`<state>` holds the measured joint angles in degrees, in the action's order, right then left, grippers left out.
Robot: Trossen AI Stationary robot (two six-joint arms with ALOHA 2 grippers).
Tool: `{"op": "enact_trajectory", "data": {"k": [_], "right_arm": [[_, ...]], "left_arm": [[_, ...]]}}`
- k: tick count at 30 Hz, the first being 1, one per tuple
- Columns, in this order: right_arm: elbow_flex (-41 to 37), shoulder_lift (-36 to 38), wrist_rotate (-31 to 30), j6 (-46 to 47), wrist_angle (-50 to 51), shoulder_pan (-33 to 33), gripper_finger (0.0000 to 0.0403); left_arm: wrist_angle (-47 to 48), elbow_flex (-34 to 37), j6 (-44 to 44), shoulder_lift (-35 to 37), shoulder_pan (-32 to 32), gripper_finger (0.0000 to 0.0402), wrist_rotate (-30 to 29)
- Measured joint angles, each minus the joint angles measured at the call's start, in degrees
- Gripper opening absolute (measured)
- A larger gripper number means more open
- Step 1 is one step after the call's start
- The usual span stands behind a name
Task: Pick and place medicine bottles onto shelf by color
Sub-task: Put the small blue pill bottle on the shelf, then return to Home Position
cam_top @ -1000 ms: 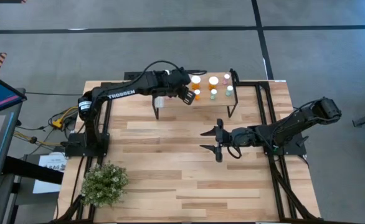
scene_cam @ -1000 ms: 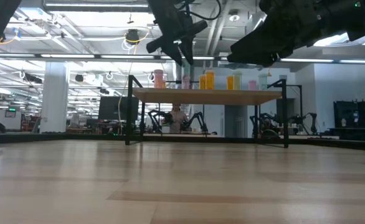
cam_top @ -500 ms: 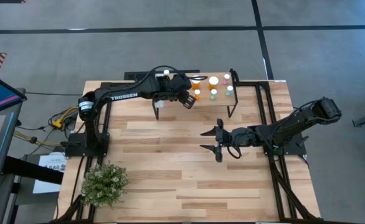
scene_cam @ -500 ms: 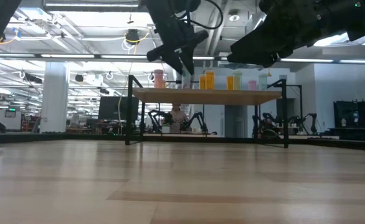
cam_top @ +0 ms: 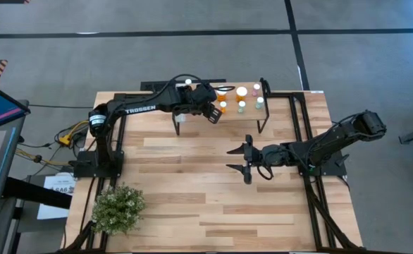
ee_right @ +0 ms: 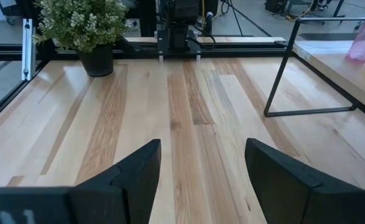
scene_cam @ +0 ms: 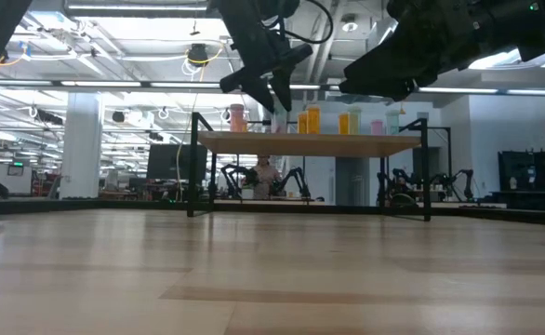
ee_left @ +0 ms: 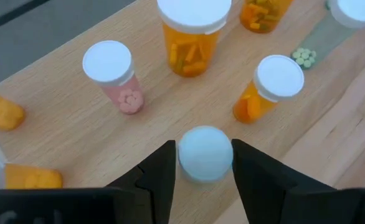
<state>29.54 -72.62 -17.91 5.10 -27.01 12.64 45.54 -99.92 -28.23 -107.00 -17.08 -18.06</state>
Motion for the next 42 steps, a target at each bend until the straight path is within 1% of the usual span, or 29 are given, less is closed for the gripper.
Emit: {"op": "enact_trajectory", "data": {"k": [6, 12, 19, 30, 34, 35, 38, 39, 40, 42], "right_arm": [[0.0, 0.0, 0.02, 0.0, 0.0, 0.0, 0.0255], [0.0, 0.0, 0.02, 0.0, 0.06, 0.0, 0.0255], [0.0, 0.0, 0.04, -0.2, 1.94, 0.0, 0.0255], [0.02, 0.03, 0.08, -0.63, 4.01, 0.05, 0.0255], [0.47, 2.03, 4.14, -1.08, 10.06, 0.52, 0.0255], [0.74, 3.0, 4.71, -1.05, 12.83, 0.69, 0.0255], [2.4, 6.03, 4.72, -1.04, 19.15, 1.25, 0.0255], [2.78, 7.34, 4.68, -1.05, 20.75, 1.38, 0.0255], [3.09, 8.61, 4.66, -1.27, 21.41, 1.55, 0.0255], [3.69, 11.06, 4.68, -3.83, 21.4, 1.61, 0.0255]], "left_arm": [[0.0, 0.0, 0.41, 0.0, 0.0, 0.0162, -0.23], [0.02, 0.0, 0.71, 0.0, 0.0, 0.0172, -0.41], [0.16, -0.1, 1.86, 0.0, 0.0, 0.0186, 1.33], [6.38, -6.96, 5.14, 2.9, 1.11, 0.0208, 0.26], [6.53, -7.2, 7.52, 5.59, 4.65, 0.0205, -0.08], [6.0, -6.95, 8.57, 6.4, 6.15, 0.0202, -1.28], [6.42, -6.78, 11.42, 7.94, 11.38, 0.0192, -7.59], [6.5, -6.75, 12.87, 8.24, 13.14, 0.0188, -8.68], [5.78, -6.78, 14.84, 8.54, 14.85, 0.0184, -8.6], [4.76, -6.75, 18.07, 9.18, 17.92, 0.0177, -6.16]]}}
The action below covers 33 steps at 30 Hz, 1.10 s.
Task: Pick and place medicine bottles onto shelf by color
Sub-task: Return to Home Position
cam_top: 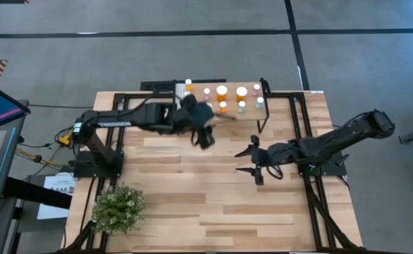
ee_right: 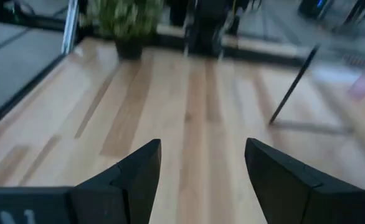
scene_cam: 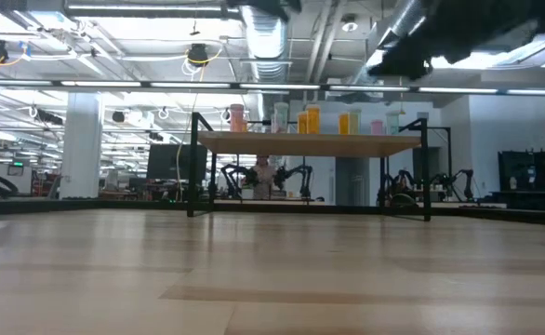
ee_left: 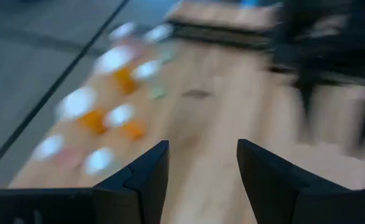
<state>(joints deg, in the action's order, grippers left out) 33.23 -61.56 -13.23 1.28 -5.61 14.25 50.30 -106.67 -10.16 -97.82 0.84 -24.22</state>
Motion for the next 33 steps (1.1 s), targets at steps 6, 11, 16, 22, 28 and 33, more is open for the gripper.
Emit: {"op": "enact_trajectory", "data": {"k": [6, 11, 16, 22, 28, 33], "right_arm": [[2.46, 7.89, -0.14, -7.23, 0.63, -2.36, 0.0255], [6.09, 14.89, -0.15, -7.34, 8.96, -3.57, 0.0255], [7.62, 22.39, -0.15, -6.94, 18.15, -3.52, 0.0255], [6.19, 30.19, -0.15, -2.43, 25.55, -3.53, 0.0255], [-3.38, 37.87, -0.13, -1.13, 20.11, -3.49, 0.0255], [-12.72, 42.89, -0.15, -1.13, 10.69, -4.54, 0.0255]], "left_arm": [[-3.72, 0.07, 4.74, 1.38, 6.87, 0.0157, 0.44], [1.3, 0.07, 3.27, 5.03, 9.23, 0.0143, -6.54], [6.44, 0.04, -0.51, 8.44, 11.27, 0.0125, -9.84], [9.47, 0.04, -5.09, 9.35, 13.86, 0.0099, -16.03], [7.87, 5.76, -7.9, 10.22, 15.3, 0.0076, -19.44], [3.21, 19.91, -14.23, 17.65, 15.29, 0.0052, -21.51]]}}
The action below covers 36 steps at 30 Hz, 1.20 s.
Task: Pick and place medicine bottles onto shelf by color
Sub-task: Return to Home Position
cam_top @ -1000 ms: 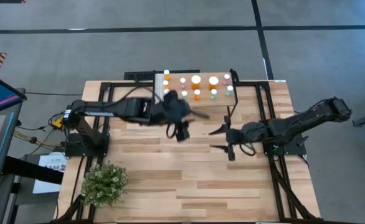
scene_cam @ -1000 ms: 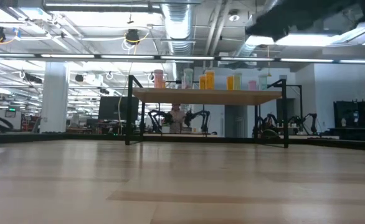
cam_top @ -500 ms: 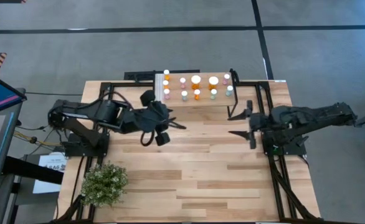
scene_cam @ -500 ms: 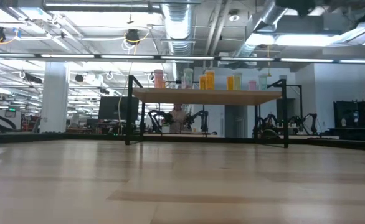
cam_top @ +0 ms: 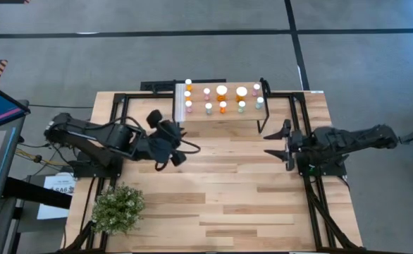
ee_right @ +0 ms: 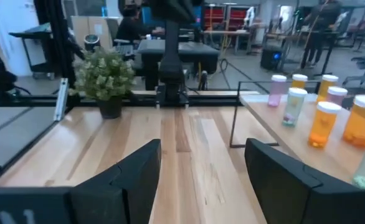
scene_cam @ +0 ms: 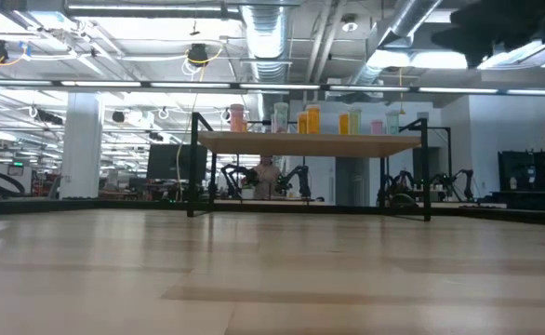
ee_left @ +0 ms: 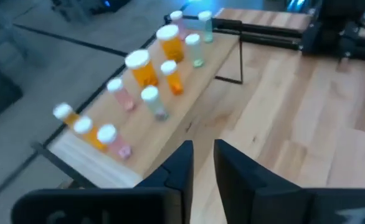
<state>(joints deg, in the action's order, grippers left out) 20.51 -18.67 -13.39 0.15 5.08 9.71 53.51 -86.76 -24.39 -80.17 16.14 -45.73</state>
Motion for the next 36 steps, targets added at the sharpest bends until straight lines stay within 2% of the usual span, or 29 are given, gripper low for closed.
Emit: {"op": "enact_trajectory", "data": {"k": [3, 7, 11, 13, 19, 25, 30, 36], "right_arm": [[-4.43, 1.92, -0.01, -0.4, -4.08, -1.29, 0.0255], [-7.76, 3.3, -0.07, -0.58, -6.65, -4.41, 0.0255], [-8.15, 3.47, -0.05, -0.62, -7.18, -7.4, 0.0255], [-7.95, 3.98, 0.23, -0.65, -6.7, -8.43, 0.0255], [-3.99, 9.36, 2.72, -2.05, -3.37, -9.61, 0.0255], [-4.33, 17.74, 3.02, -2.29, 0.31, -9.28, 0.0254], [-9.03, 18.18, 3.03, -1.5, -2.63, -9.24, 0.0234], [-16.82, 18.47, 2.96, -2.68, -11.71, -10.55, 0.0177]], "left_arm": [[-10.16, 12.85, -0.6, 7.53, 0.03, 0.0032, 2.36], [-30.7, 30.88, 3.33, 19.83, 0.04, 0.0004, 9.14], [-51.46, 46.97, 9.88, 30.43, 0.01, 0.0005, 15.39], [-57.79, 53.16, 11.73, 35.17, 0.05, 0.0004, 17.8], [-60.91, 63.18, 9.97, 49.22, 0.03, 0.0001, 18.4], [-61.61, 70.35, 10.7, 59.54, 0.03, 0.0, 18.43], [-67.72, 78.25, 10.83, 63.79, 0.03, 0.0, 18.33], [-73.74, 85.81, 10.4, 66.0, 0.03, 0.0, 19.91]]}}
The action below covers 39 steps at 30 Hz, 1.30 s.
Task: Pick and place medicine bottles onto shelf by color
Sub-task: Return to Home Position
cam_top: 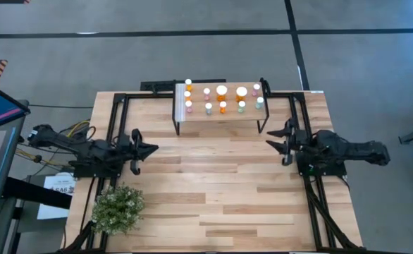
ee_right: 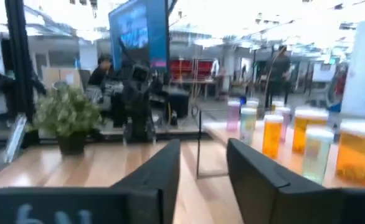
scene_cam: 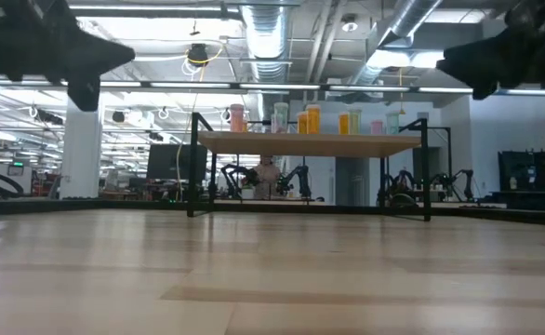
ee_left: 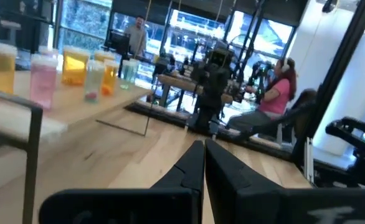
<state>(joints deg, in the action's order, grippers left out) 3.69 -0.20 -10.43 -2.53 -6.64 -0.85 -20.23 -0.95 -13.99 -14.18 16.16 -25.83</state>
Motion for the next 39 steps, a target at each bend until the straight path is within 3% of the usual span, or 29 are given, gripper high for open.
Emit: {"op": "enact_trajectory", "data": {"k": [6, 16, 25, 39], "right_arm": [[-3.18, -0.76, -0.07, -0.53, -6.45, -2.64, 0.0104], [-3.22, -0.94, 0.06, 0.17, 2.81, -4.86, 0.0009], [-3.24, -1.02, 0.32, 1.39, 3.82, -4.67, 0.0024], [-3.29, -1.02, 0.29, 5.56, 4.12, -4.67, 0.0026]], "left_arm": [[1.87, 0.33, 0.18, 0.32, 0.01, 0.0, 1.83], [5.12, 0.39, 8.82, 0.31, 0.02, 0.0, 8.1], [7.61, 0.48, 12.84, 0.37, 0.0, 0.0, 12.46], [11.92, 0.52, 8.07, 0.31, 0.0, 0.0, 16.68]]}}
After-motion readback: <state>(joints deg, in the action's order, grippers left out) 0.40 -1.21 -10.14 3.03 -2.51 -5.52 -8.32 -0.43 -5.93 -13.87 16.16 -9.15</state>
